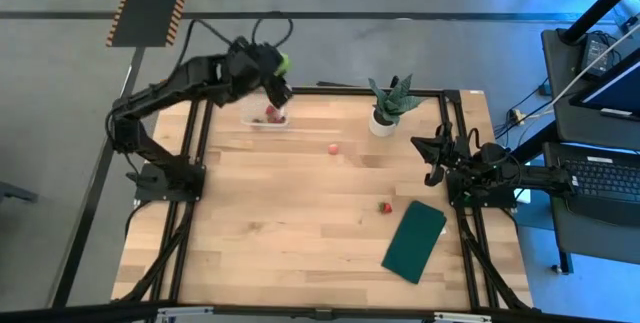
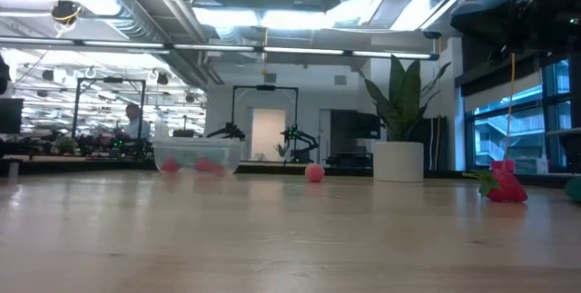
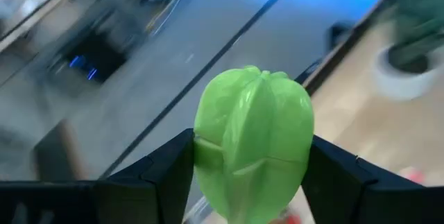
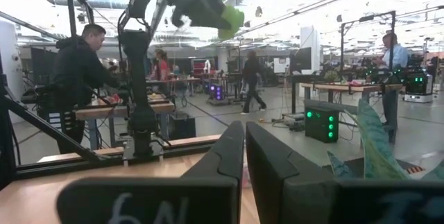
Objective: Pick and placing Produce into tupperware
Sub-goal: Put the light green star fruit into the transparent container
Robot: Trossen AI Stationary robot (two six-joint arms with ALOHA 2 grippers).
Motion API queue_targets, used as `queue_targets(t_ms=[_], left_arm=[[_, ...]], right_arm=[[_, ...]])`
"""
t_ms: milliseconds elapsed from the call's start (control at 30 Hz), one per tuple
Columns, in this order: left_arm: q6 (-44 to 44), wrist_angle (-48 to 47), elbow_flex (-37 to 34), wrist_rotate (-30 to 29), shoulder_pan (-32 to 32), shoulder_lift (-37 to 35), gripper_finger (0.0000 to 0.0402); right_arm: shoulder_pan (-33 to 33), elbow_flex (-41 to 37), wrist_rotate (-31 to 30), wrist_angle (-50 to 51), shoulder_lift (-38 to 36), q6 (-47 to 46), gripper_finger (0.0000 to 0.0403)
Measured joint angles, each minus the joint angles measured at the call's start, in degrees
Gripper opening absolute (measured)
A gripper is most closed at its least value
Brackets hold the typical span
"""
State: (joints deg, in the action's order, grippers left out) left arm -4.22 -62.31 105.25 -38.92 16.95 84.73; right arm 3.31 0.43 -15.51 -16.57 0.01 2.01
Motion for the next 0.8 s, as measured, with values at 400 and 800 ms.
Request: queue_targets(t_ms=[400, 800], left_arm=[[-3.09, -4.20, -4.40, 7.55, 16.13, 5.58, 0.0220], [-2.76, -3.36, -12.14, 13.30, 22.38, 17.58, 0.0220]], right_arm=[[0.00, 0.00, 0.05, -0.16, 0.00, -0.40, 0.0022], [0.00, 0.00, 0.07, -0.32, 0.00, -3.27, 0.0022]])
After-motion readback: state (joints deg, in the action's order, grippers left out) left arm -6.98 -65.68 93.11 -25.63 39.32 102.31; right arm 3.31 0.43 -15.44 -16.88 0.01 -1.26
